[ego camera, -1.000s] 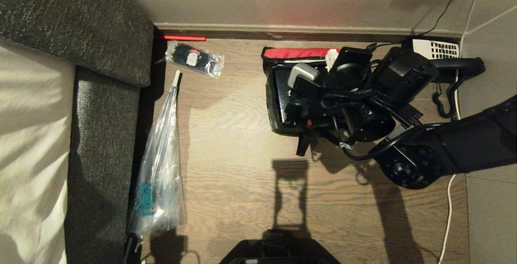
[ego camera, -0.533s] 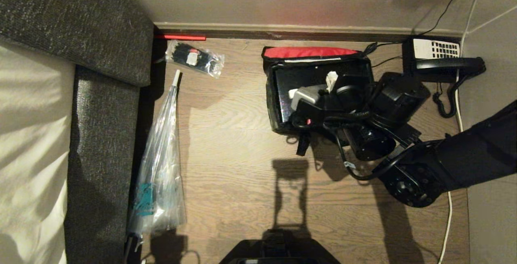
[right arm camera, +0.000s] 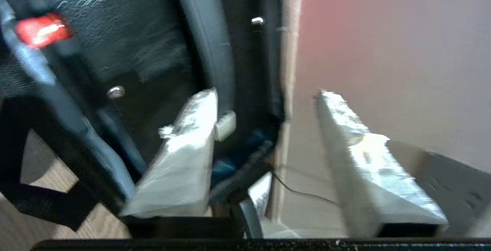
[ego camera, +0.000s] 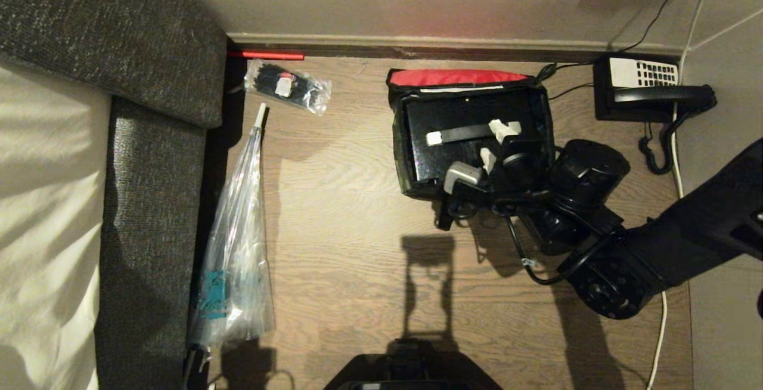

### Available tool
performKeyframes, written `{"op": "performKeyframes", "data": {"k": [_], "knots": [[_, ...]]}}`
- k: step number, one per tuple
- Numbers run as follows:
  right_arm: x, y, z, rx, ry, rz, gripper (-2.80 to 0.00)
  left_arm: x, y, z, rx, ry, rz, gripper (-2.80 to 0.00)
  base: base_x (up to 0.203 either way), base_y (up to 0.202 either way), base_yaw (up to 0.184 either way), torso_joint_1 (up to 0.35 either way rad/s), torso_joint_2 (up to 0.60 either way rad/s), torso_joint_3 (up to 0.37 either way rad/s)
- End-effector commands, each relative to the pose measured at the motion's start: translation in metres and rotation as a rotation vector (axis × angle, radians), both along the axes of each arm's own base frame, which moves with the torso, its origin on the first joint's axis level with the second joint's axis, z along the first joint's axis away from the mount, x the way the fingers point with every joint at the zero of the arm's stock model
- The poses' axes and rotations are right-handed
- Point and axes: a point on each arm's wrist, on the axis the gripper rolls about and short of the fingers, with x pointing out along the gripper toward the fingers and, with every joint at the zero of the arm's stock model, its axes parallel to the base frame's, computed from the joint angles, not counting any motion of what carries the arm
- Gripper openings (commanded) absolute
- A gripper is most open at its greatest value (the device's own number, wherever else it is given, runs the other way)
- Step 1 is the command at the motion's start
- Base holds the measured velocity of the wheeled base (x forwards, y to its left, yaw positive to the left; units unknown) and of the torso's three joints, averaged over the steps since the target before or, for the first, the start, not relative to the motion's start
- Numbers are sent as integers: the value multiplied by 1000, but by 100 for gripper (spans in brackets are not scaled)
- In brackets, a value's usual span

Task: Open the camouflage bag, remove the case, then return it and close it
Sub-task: Lift the black box

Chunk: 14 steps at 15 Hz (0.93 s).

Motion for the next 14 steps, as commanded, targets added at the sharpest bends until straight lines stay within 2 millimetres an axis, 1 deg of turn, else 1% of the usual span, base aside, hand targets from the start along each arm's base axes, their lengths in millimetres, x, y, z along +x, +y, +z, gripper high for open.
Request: {"op": "performKeyframes", "data": {"k": [1, 4, 6, 8, 14], "knots": [[12, -6, -16, -36, 24, 14, 0, 0, 0, 0, 0, 0, 0, -280, 0, 0, 0, 0, 0, 0], [28, -21, -33, -49, 34, 48, 0, 0, 0, 0, 0, 0, 0, -280, 0, 0, 0, 0, 0, 0], [36, -28, -37, -37, 34, 63, 0, 0, 0, 0, 0, 0, 0, -280, 0, 0, 0, 0, 0, 0], [42, -28, -44, -17, 22, 82, 0, 0, 0, 0, 0, 0, 0, -280, 0, 0, 0, 0, 0, 0], [59, -22, -43, 18, -32, 112, 0, 0, 0, 0, -1, 0, 0, -280, 0, 0, 0, 0, 0, 0]]}}
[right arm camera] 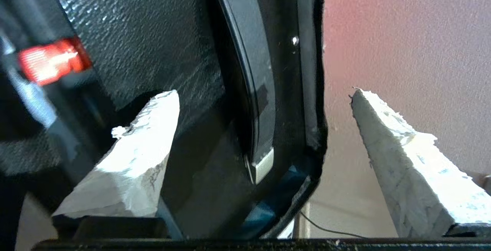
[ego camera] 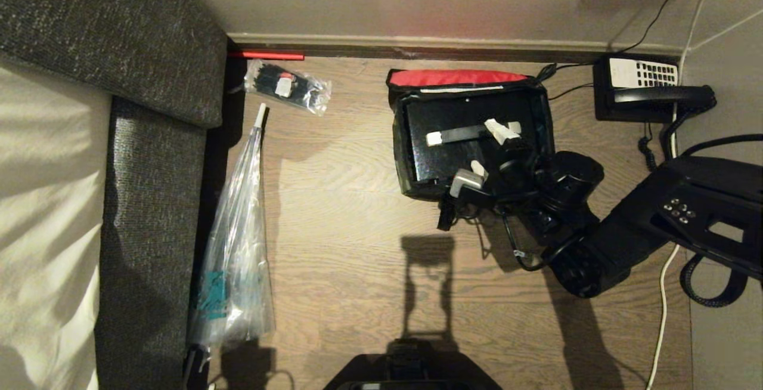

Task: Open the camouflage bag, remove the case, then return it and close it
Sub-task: Lift the black box

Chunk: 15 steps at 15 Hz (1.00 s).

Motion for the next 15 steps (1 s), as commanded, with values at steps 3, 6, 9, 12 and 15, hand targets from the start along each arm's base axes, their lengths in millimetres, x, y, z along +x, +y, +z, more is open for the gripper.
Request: {"op": "performKeyframes", "data": {"k": [3, 6, 9, 12, 15], "knots": [[14, 4, 2, 6, -43, -6, 0, 0, 0, 0, 0, 0, 0, -280, 0, 0, 0, 0, 0, 0], [22, 6, 8, 14, -79, -12, 0, 0, 0, 0, 0, 0, 0, -280, 0, 0, 0, 0, 0, 0], [28, 2, 8, 15, -93, -26, 0, 0, 0, 0, 0, 0, 0, -280, 0, 0, 0, 0, 0, 0], [37, 2, 9, 18, -117, -36, 0, 0, 0, 0, 0, 0, 0, -280, 0, 0, 0, 0, 0, 0], [45, 1, 9, 18, -134, -44, 0, 0, 0, 0, 0, 0, 0, -280, 0, 0, 0, 0, 0, 0]]}}
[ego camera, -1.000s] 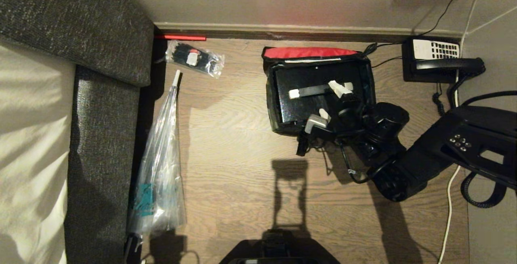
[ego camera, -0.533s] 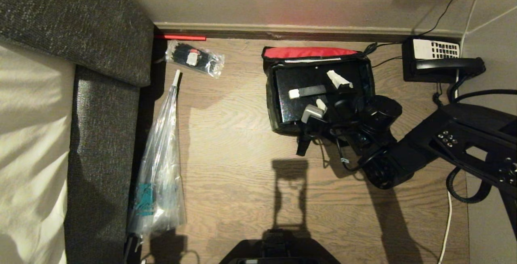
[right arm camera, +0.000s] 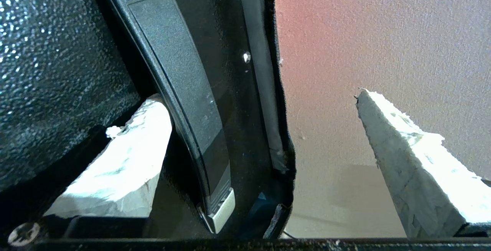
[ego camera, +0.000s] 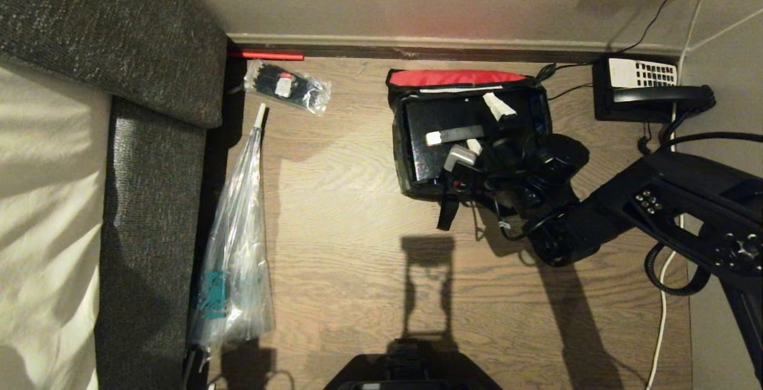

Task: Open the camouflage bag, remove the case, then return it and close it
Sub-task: Lift the black box

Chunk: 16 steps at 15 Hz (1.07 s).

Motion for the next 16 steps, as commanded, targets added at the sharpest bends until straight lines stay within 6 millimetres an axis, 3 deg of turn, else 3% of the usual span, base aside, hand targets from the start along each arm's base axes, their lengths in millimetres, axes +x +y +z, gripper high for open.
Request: {"op": "performKeyframes", "data": {"k": [1, 7, 13, 14, 16], "knots": [[4, 0, -6, -8, 0, -7, 0, 0, 0, 0, 0, 0, 0, -280, 0, 0, 0, 0, 0, 0], [15, 5, -5, 8, -39, -9, 0, 0, 0, 0, 0, 0, 0, -280, 0, 0, 0, 0, 0, 0], [18, 6, -16, 2, -18, -10, 0, 0, 0, 0, 0, 0, 0, -280, 0, 0, 0, 0, 0, 0], [19, 6, -17, 0, -14, -8, -274, 0, 0, 0, 0, 0, 0, -280, 0, 0, 0, 0, 0, 0], [19, 7, -22, -5, -1, -7, -280, 0, 0, 0, 0, 0, 0, -280, 0, 0, 0, 0, 0, 0]]}}
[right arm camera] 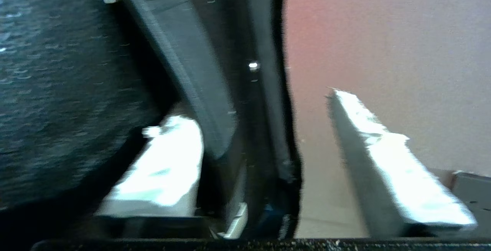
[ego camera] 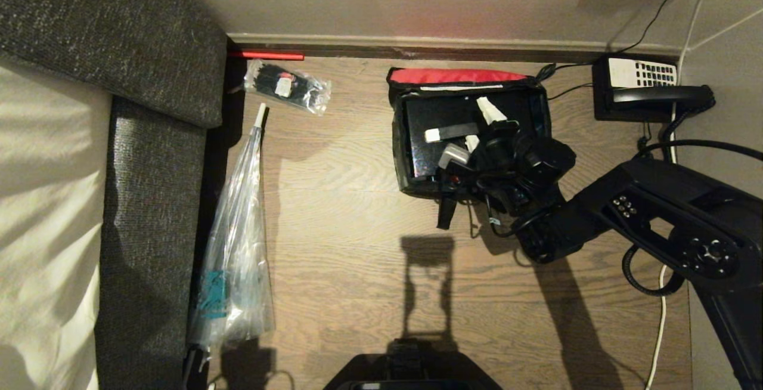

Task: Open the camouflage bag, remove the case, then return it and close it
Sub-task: Lift the black box

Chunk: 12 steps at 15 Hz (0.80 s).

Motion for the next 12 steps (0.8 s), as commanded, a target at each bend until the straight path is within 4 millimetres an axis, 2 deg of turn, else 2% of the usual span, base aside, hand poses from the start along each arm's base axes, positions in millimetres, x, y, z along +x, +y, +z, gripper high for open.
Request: {"op": "performKeyframes", "data": {"k": [1, 9, 12], "knots": [[1, 0, -7, -6, 3, -6, -280, 0, 0, 0, 0, 0, 0, -280, 0, 0, 0, 0, 0, 0], [0, 1, -6, 0, -8, -9, -280, 0, 0, 0, 0, 0, 0, -280, 0, 0, 0, 0, 0, 0], [-4, 1, 5, 3, -32, -5, -280, 0, 0, 0, 0, 0, 0, -280, 0, 0, 0, 0, 0, 0]]}}
